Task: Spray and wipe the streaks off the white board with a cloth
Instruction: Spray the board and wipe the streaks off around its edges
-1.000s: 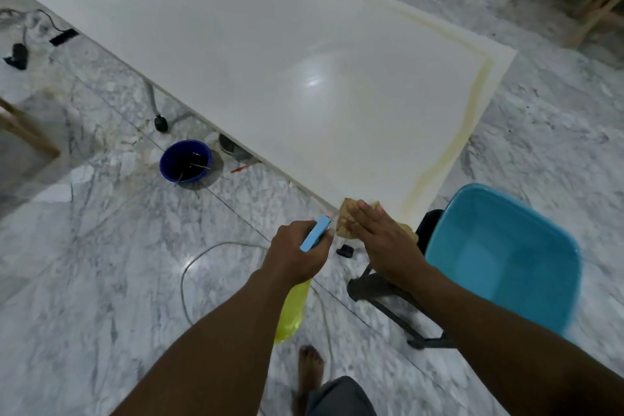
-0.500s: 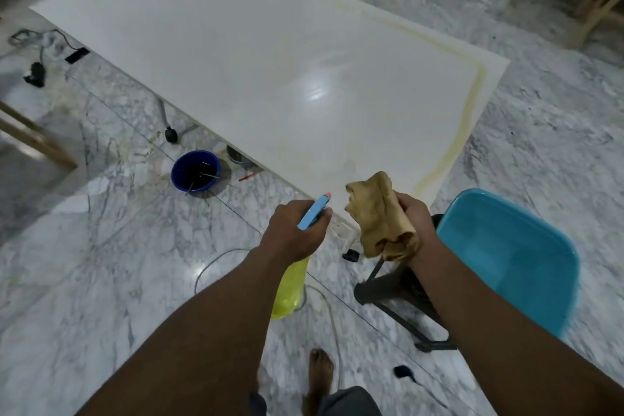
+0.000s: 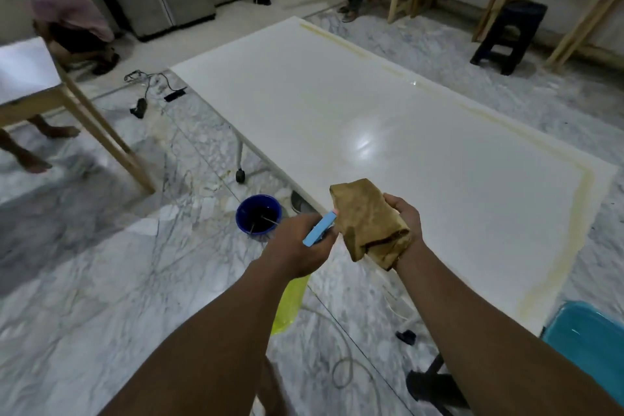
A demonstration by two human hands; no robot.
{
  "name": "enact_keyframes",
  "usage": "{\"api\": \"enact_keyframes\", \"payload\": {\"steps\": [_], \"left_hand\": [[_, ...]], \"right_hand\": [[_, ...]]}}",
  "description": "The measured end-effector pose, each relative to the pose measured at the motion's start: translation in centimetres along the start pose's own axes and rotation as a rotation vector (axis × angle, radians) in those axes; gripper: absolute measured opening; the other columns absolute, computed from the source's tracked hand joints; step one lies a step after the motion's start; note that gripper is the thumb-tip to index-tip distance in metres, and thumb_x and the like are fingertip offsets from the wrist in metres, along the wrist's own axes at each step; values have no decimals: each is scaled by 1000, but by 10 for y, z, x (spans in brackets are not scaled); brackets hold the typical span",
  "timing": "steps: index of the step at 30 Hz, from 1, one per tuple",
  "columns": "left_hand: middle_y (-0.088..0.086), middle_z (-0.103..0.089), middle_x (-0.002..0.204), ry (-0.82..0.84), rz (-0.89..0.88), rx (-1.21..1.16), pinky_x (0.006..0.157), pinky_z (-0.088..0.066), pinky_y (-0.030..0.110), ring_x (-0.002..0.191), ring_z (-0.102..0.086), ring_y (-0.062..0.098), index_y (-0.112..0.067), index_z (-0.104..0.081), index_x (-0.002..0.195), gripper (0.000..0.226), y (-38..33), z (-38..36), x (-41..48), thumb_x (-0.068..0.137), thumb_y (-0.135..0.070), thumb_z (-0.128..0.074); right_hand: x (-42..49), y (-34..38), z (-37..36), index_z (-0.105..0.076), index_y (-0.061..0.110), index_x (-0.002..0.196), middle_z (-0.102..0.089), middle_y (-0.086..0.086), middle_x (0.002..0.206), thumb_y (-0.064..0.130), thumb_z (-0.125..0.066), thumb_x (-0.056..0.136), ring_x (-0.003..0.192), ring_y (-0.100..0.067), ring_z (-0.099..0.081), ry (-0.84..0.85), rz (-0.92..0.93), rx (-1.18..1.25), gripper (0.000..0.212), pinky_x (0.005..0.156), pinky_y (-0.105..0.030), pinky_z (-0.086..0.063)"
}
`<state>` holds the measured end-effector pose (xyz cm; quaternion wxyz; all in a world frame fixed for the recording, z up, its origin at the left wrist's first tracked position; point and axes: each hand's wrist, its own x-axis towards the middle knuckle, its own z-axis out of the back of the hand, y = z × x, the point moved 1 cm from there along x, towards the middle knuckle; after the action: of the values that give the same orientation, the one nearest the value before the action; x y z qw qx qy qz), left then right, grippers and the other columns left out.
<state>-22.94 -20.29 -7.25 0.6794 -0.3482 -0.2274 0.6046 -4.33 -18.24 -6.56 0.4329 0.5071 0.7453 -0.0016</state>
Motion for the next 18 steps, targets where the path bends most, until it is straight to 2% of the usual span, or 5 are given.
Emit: {"api": "enact_keyframes", "payload": {"steps": [6,10,13,16,18], "left_hand": [[17,-67,68,-59,105,-58,58,-58,59,63,-67,42,-15,-65,74,38,83,107,52,98,-44,-62],[15,-69,66,-100,103,-12,60,-57,56,59,-67,36,-11,-68,74,44,114,171,82,92,-50,-57],[14,-66,59,-142,92,50,57,-54,51,55,-63,34,-6,-63,66,48,139,214,104,94,-45,-58],[11,-59,54,-146,111,109,50,-42,39,51,-58,31,-7,-59,62,50,164,244,126,99,-40,-62],[8,-57,53,-125,151,107,50,-45,40,51,-59,29,-8,-58,63,50,179,260,141,99,-42,-61]], "right_hand": [[86,-55,-127,-70,4,81,-69,-12,78,34,-53,92,73,-31,-65,-2,-42,-165,35,81,-39,-50],[129,-81,-190,-68,6,88,-68,-13,89,35,-53,90,89,-33,-62,54,-85,-246,33,97,-47,-45],[154,-98,-232,-67,5,86,-67,-13,82,31,-52,91,78,-31,-62,66,-95,-245,30,79,-38,-50],[180,-111,-271,-71,5,85,-69,-13,80,31,-53,91,73,-31,-66,92,-138,-271,33,77,-38,-51],[199,-116,-294,-74,4,70,-69,-12,72,30,-51,93,64,-29,-68,104,-130,-272,42,73,-37,-50]]}}
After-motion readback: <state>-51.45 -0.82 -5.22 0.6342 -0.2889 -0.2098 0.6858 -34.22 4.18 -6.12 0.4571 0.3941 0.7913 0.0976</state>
